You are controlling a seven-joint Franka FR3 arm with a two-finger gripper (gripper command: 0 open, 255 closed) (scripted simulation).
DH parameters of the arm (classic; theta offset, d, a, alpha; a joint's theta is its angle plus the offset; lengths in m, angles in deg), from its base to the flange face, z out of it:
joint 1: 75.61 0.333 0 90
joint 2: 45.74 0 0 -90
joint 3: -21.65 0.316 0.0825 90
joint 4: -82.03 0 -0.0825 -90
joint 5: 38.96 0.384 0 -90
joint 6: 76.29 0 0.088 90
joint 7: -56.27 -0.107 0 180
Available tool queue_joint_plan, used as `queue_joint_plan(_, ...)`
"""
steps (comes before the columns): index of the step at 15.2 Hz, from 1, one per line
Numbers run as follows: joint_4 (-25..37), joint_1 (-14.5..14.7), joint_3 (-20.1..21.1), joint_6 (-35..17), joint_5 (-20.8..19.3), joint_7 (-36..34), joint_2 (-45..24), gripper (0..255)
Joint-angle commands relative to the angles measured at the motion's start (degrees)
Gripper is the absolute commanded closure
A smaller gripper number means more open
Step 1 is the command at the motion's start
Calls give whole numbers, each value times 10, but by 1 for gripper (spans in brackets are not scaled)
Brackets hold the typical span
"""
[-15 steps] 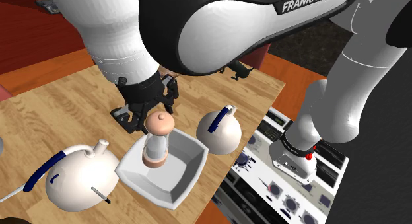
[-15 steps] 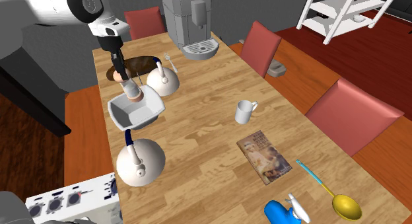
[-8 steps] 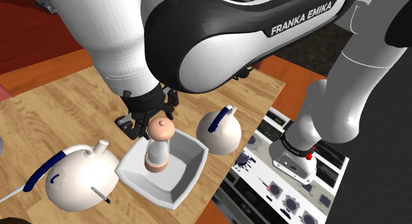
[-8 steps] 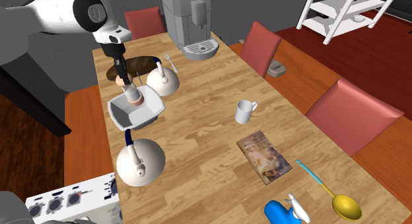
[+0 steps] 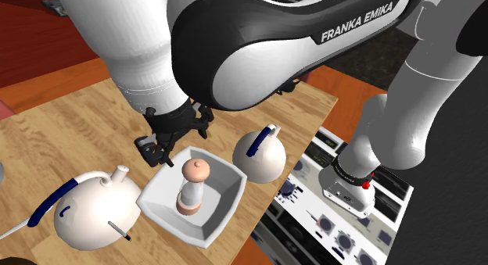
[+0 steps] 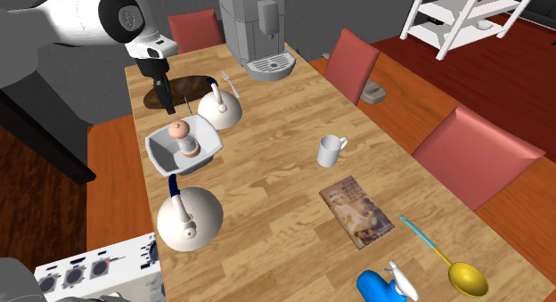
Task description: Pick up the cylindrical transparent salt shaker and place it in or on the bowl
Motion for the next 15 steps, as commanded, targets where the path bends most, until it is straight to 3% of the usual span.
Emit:
queue_joint_plan(1,0,0,0,0,0,0,0,0)
queue_joint_plan(3,0,0,0,0,0,0,0,0)
queue_joint_plan(7,91,10,5,78,-6,-3,-17,0)
queue_joint_plan(15,91,11,5,77,-6,-3,-17,0)
